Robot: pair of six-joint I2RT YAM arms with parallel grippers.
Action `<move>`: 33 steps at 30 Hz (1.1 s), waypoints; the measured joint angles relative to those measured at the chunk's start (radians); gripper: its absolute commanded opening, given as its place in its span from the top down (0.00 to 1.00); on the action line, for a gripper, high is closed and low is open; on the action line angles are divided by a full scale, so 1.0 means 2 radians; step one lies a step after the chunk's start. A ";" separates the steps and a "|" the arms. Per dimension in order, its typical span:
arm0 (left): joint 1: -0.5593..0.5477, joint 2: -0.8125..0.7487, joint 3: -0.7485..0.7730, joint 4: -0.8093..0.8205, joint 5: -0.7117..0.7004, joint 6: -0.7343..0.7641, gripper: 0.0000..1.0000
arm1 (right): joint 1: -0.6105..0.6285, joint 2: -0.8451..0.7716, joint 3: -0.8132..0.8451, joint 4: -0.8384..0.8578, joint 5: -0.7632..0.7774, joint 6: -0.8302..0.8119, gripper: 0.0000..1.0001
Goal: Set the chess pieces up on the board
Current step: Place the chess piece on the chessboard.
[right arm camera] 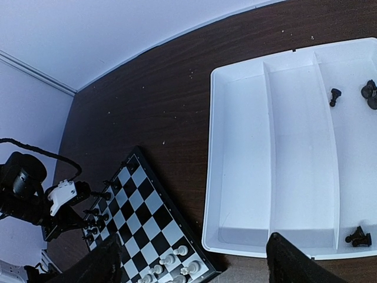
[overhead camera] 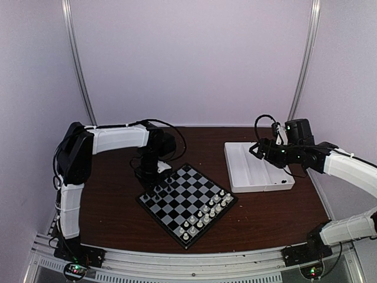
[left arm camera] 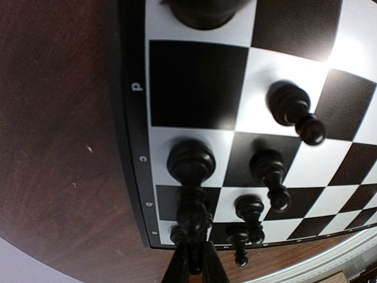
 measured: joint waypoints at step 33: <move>0.000 -0.008 0.014 0.005 -0.023 -0.004 0.71 | -0.005 0.000 -0.008 -0.001 -0.010 0.002 0.16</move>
